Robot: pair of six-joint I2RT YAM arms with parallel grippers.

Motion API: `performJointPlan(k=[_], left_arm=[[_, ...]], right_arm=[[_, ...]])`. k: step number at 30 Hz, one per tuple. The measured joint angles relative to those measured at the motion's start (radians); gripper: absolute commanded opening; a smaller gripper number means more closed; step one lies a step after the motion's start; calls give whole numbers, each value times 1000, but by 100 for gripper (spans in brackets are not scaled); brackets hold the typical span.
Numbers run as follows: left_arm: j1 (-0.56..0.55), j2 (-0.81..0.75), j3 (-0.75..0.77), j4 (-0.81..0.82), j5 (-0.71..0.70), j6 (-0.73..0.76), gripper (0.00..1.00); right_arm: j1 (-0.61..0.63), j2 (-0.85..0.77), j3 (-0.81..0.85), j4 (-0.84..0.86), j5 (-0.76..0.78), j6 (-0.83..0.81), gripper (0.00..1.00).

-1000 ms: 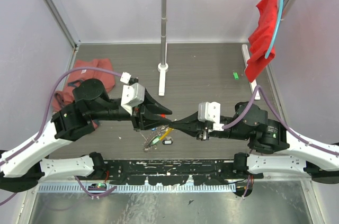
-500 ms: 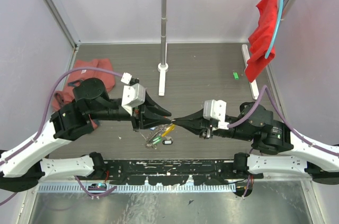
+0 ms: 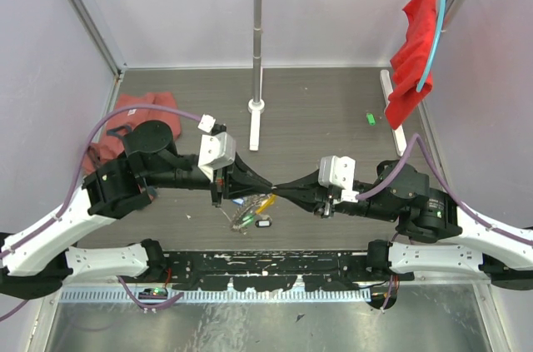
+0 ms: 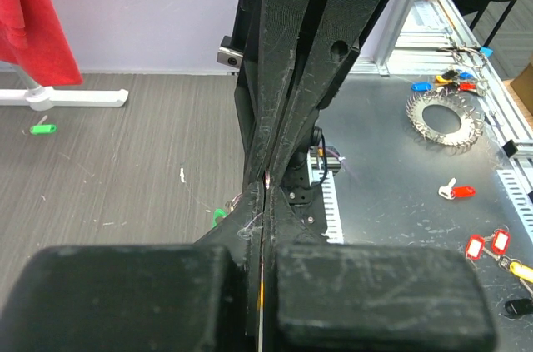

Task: Put the keys on the keyring

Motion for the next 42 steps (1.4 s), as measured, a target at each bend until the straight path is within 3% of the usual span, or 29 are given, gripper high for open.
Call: performJointPlan(k=[2,6,23,33,42], left_arm=[[0,4,9,-8,-1,6,0],[0,7,19,-42,-14,16,0],[0,96,140,-246,-32,88,0],[0,113,143,-283,-25,98,0],[0,111,145,-295,-8,104,0]], right_arm=[[0,2,6,-5,-1,3,28],[0,13,50,-48,-5,-1,36],[0,123,253,-333,10,32,37],[0,165,250,-361,6,48,31],[0,164,249,-362,24,53,34]])
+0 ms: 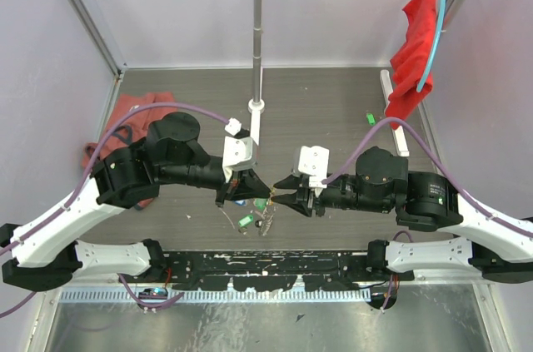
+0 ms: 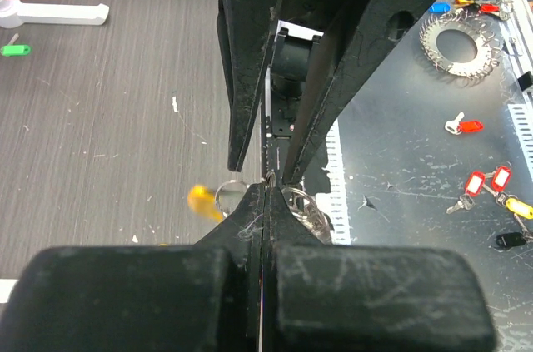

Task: Put the keys on the keyring

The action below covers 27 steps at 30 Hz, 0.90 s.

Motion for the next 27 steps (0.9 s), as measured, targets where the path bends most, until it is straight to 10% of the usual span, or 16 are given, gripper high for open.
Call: performJointPlan(k=[20,27], left_arm=[[0,-5,0,-8,16,13,0],[0,-10,0,-13,16,17,0]], right_arm=[[0,18,0,-6,1,10,25],[0,23,0,-8,-8,17,1]])
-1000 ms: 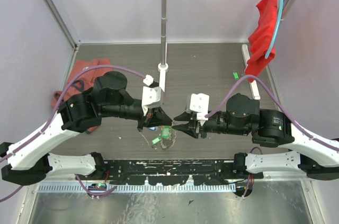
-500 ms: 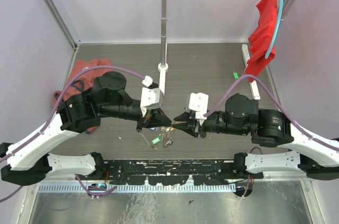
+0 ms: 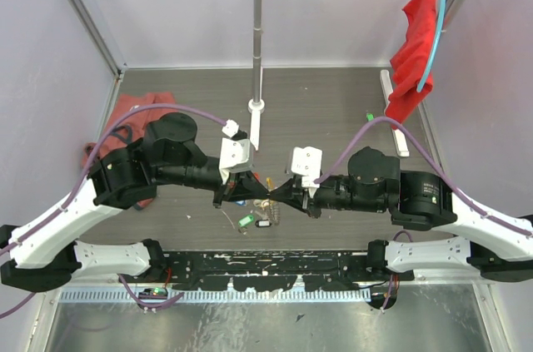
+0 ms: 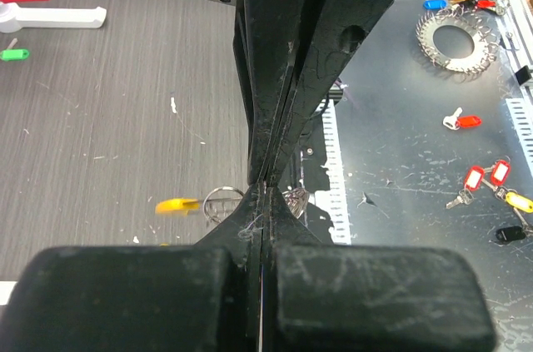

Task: Put the keys on the keyring

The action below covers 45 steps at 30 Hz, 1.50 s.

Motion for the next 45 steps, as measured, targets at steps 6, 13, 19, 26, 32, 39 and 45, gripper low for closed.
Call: performJointPlan(k=[6,13,19,26,32,39,45], left_arm=[[0,-8,0,10,0,0,11],[0,-72,-35,97,0,-32,28],[0,-148,-115,240,-11,-99,31],[0,-198,-251,427,-44,-188,33],[0,-197,-267,501,-52,-219,34],[0,-187,-267,532,-38,-234,35],[0,-182,-268,539,-35,-238,20]], right_arm=[[0,-11,-10,22,3,2,1],[0,-87,-85,98,18,9,1],[0,-182,-203,242,11,8,1],[0,-249,-330,452,-14,6,1],[0,-251,-360,586,-39,7,1],[0,-251,-369,651,-50,6,1],[0,-251,-369,662,-54,5,1]])
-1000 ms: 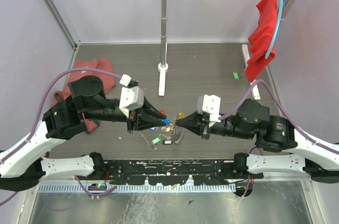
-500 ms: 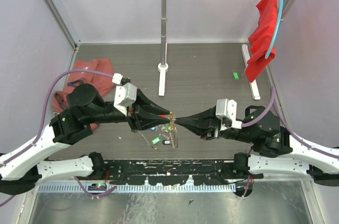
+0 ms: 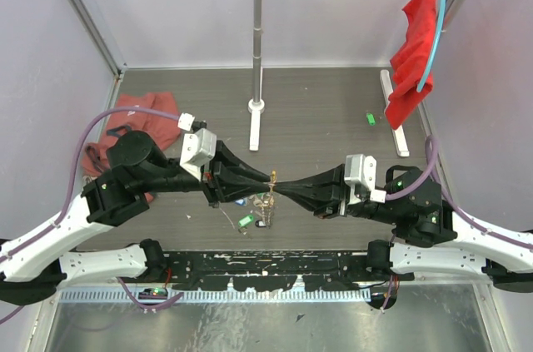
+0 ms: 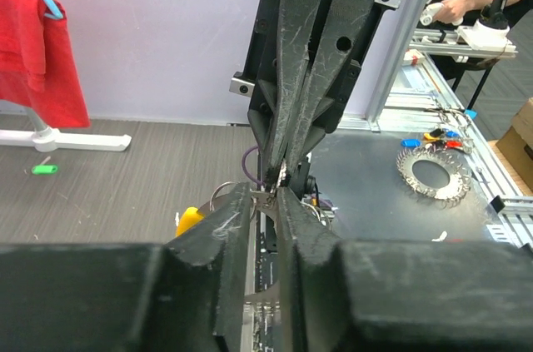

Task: Put the keys on the keyring

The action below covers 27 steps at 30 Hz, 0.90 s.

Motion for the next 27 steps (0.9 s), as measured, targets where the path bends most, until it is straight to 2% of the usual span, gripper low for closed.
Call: performJointPlan(k=[5,8,13,15,27], left_arm=[[0,2,0,5,10,-8,0],[0,6,0,6,13,-5,0],[0,14,7,-13,13,5,0],[0,20,24,-51,9,20,0],[0,128,243,-408,-39,181,0]], right_arm=[[0,0,0,0,1,-1,1],[0,0,0,-5,1,0,2],[0,8,32,-70,12,-5,33],[0,13,63,-107,19,-8,40],[0,80,340,-470,116,30,41]])
